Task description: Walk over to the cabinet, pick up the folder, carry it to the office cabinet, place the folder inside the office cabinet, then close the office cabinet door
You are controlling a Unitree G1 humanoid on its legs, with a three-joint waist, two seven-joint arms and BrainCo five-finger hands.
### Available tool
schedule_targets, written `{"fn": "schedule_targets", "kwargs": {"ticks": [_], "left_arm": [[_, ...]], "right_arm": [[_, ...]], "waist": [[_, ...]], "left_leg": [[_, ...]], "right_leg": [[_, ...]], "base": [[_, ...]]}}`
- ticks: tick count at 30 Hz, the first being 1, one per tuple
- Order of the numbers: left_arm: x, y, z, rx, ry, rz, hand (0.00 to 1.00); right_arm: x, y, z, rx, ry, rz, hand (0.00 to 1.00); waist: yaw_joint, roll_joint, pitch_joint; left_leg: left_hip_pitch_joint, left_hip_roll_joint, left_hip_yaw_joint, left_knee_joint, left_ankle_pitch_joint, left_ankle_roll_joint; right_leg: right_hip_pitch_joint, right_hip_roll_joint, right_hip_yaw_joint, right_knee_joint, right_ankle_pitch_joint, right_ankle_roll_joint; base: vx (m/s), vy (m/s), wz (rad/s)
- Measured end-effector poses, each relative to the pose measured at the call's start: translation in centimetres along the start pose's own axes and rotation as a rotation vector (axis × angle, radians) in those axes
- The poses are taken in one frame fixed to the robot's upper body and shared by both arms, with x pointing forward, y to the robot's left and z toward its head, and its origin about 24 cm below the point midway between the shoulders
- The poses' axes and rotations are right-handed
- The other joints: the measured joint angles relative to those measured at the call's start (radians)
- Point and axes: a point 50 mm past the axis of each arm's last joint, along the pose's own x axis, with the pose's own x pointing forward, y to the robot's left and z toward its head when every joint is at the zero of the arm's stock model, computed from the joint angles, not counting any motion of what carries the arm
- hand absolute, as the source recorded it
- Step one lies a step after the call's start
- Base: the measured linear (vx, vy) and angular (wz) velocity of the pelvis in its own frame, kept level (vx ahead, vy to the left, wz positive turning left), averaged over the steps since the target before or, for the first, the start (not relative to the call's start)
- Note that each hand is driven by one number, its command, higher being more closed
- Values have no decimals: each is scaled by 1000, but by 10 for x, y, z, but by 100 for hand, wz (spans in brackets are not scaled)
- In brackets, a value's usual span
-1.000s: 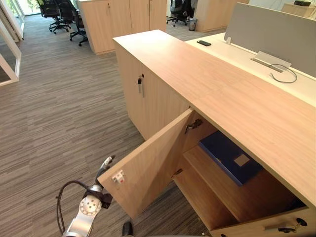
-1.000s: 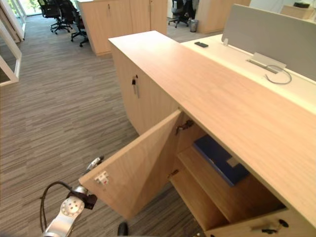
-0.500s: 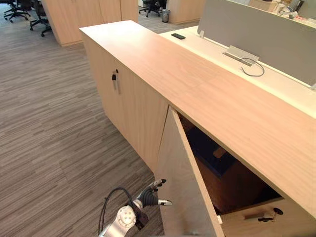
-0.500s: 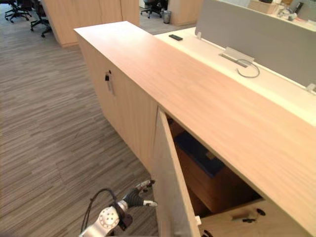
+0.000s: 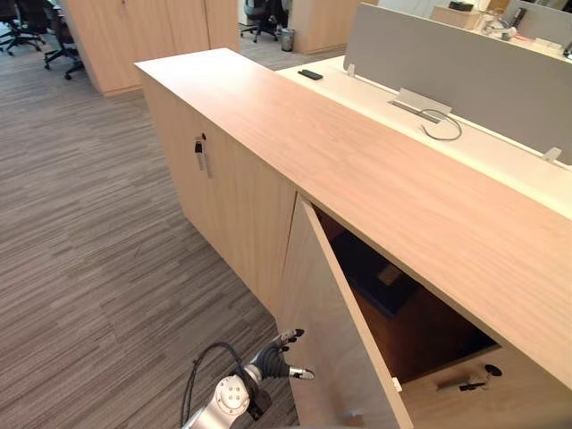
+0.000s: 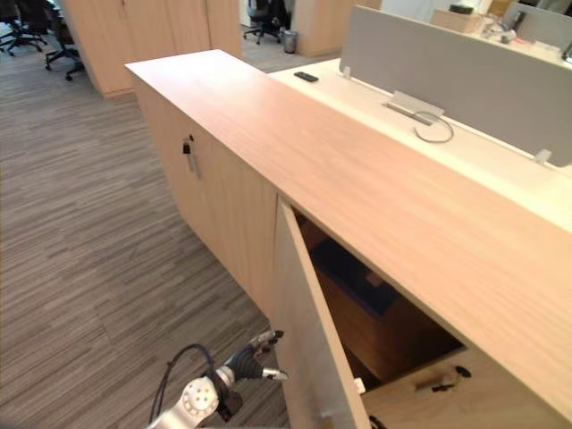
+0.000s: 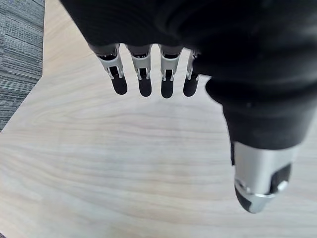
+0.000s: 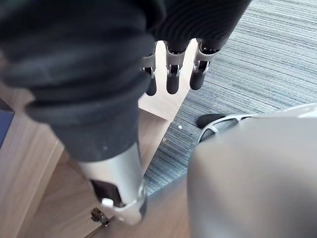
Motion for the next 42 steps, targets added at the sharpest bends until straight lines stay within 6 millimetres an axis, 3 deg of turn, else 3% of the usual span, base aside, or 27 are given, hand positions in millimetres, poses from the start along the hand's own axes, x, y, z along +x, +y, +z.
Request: {"fn": "schedule_targets", "kwargs": {"ticks": [8,16,20,24,27,29,32,34,35,36,37,38,39,40,42], "left_arm": [[7,-2,8,36,-24,-32,0],[33,7,42,167,-110,-78,0],[45,-19,67,185,-193,-160,0],[52,-33,73,166,-203,-185,0],[54,-32,74,164,-198,-170,0],[53,-25,68,137,-172,-125,0],[50,-20,62,99,-153,-76,0],[46,-19,57,77,-137,-63,0],[42,-21,53,60,-129,-60,0],[38,-24,48,31,-118,-53,0],[36,-25,46,14,-116,-49,0],[30,-19,36,-47,-83,4,0],[28,-15,30,-72,-66,32,0],[26,-9,23,-98,-38,67,0],[12,13,-17,-232,118,209,0]], "right_arm": [[0,-2,1,13,-2,-8,0],[2,-13,18,79,-57,-41,0],[2,-16,16,111,-48,-53,0],[0,-22,5,131,-21,-74,0],[0,-27,4,165,-21,-92,0],[0,-27,8,171,-38,-90,0],[0,-26,16,145,-69,-82,0],[0,-24,23,118,-95,-70,0],[0,-22,27,116,-111,-70,0],[0,-20,31,98,-125,-62,0],[0,-18,32,91,-131,-56,0],[0,-10,40,94,-154,-35,0],[0,-8,43,90,-166,-29,0],[0,-5,46,96,-177,-21,0],[-1,7,40,95,-172,13,0]], "waist": [[-36,17,18],[-84,92,53],[-129,93,64],[-137,92,69],[-138,90,78],[-117,93,86],[-104,101,94],[-82,97,106],[-66,96,115],[-53,96,126],[-46,97,127],[-18,97,132],[-11,113,134],[0,109,141],[0,70,124]], "left_leg": [[35,19,99,1,-21,-15],[27,21,204,6,-27,-21],[-2,13,205,8,-33,-23],[-47,32,199,119,-67,-18],[-95,58,141,256,-52,13],[-102,69,10,341,-10,62],[-142,89,-81,486,53,79],[-185,47,-162,663,-100,78],[-199,-22,-228,737,-248,105],[-204,-98,-269,749,-343,124],[-211,-131,-285,738,-371,132],[-194,-195,-304,585,-377,128],[-172,-191,-307,493,-341,124],[-150,-186,-290,491,-322,131],[-104,-201,-258,446,-322,137]], "right_leg": [[-45,21,88,6,10,-5],[-180,23,175,96,4,-6],[-283,-1,194,227,-59,-7],[-343,-14,200,355,-140,-22],[-342,-11,210,395,-178,-40],[-321,24,254,380,-185,-62],[-267,63,294,329,-174,-100],[-220,82,346,287,-159,-131],[-186,93,371,267,-156,-136],[-149,107,390,252,-156,-136],[-135,113,400,245,-156,-135],[-116,137,446,249,-162,-124],[-115,158,460,257,-166,-113],[-107,170,482,270,-174,-97],[-63,146,484,218,-160,-88]], "base": [[45,7,-36],[-25,-1,-37],[-63,-23,-7],[-12,-79,4],[9,-173,-10],[36,-158,-56],[62,-106,-58],[91,-40,-69],[109,75,-73],[115,104,-70],[144,204,-101],[115,200,-99],[103,215,-116],[43,117,-74],[116,163,-44]]}}
